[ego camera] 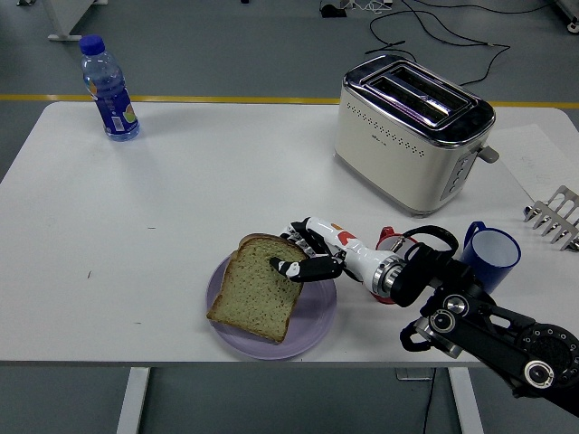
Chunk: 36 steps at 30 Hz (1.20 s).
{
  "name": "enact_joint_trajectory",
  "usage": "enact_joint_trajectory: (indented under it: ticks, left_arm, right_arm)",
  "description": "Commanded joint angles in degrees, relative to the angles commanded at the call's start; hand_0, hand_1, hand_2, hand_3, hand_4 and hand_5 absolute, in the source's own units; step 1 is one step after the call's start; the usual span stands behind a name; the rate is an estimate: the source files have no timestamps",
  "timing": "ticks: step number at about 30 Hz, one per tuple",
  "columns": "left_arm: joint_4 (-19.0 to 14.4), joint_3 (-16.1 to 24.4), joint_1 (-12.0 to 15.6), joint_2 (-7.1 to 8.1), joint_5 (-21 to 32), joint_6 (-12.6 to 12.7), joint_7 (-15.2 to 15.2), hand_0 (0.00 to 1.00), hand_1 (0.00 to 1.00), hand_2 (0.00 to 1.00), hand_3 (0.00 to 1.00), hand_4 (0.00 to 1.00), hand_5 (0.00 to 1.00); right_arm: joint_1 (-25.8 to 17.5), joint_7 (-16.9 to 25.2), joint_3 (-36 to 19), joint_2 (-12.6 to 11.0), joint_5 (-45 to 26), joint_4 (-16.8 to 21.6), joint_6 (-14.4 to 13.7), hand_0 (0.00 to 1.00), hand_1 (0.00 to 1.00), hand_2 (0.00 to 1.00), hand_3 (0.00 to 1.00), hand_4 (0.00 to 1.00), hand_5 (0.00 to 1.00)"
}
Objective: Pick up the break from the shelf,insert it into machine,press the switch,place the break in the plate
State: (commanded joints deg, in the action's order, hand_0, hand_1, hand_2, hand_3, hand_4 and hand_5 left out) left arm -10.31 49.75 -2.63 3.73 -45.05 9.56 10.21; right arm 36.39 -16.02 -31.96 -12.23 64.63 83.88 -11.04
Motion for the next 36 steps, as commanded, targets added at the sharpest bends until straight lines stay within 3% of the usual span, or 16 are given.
enact_joint_trajectory:
  ticks: [1, 2, 13, 14, 15, 27, 31, 36]
  left_arm:
    - [0.0, 0.0, 0.0, 0.01, 0.0, 0.0, 0.0, 0.677, 0.596, 0.642, 0.672, 0.403, 0.998]
    - [0.0, 0.0, 0.0, 0.01, 0.0, 0.0, 0.0, 0.677, 0.596, 0.642, 0.672, 0.404, 0.998]
    - [0.0, -0.1, -0.2, 0.03, 0.2, 0.0, -0.1, 0.677, 0.595, 0.643, 0.672, 0.402, 0.998]
    - [0.0, -0.1, -0.2, 0.03, 0.3, 0.0, -0.1, 0.677, 0.596, 0.642, 0.672, 0.403, 0.998]
    - [0.0, -0.1, -0.3, 0.03, 0.3, 0.1, -0.1, 0.677, 0.596, 0.642, 0.672, 0.403, 0.998]
    - [0.0, 0.2, -0.2, -0.04, -0.1, 0.1, 0.0, 0.677, 0.596, 0.643, 0.673, 0.406, 0.998]
    - [0.0, 0.6, -0.1, -0.06, -0.7, 0.0, 0.1, 0.677, 0.596, 0.643, 0.673, 0.406, 0.998]
    - [0.0, 1.0, 0.0, -0.07, -1.3, 0.0, 0.2, 0.677, 0.597, 0.644, 0.672, 0.406, 0.998]
  right_arm:
    - [0.1, 0.4, -0.2, 0.1, 1.1, -0.2, 0.3, 0.617, 0.602, 0.598, 0.553, 0.574, 0.238]
    - [0.1, 0.5, -0.3, 0.2, 1.7, -0.3, 0.4, 0.694, 0.657, 0.645, 0.594, 0.595, 0.265]
    - [0.3, 0.9, -0.7, 0.3, 7.4, -0.9, 4.5, 0.753, 0.708, 0.701, 0.63, 0.621, 0.303]
    - [0.3, 1.0, -0.8, 0.3, 7.8, -1.0, 4.7, 0.833, 0.774, 0.793, 0.715, 0.646, 0.351]
    - [0.4, 1.2, -0.8, 0.4, 8.2, -1.1, 4.8, 0.833, 0.774, 0.793, 0.715, 0.646, 0.351]
    - [0.3, 5.4, -1.5, 0.4, 12.1, -1.1, 1.3, 0.869, 0.804, 0.83, 0.792, 0.655, 0.362]
    - [0.3, 8.4, -2.2, 0.5, 13.7, -1.1, -1.8, 0.869, 0.804, 0.83, 0.792, 0.655, 0.362]
    - [0.1, 9.2, -3.1, 0.4, 13.8, -0.7, -2.4, 0.878, 0.809, 0.835, 0.798, 0.656, 0.365]
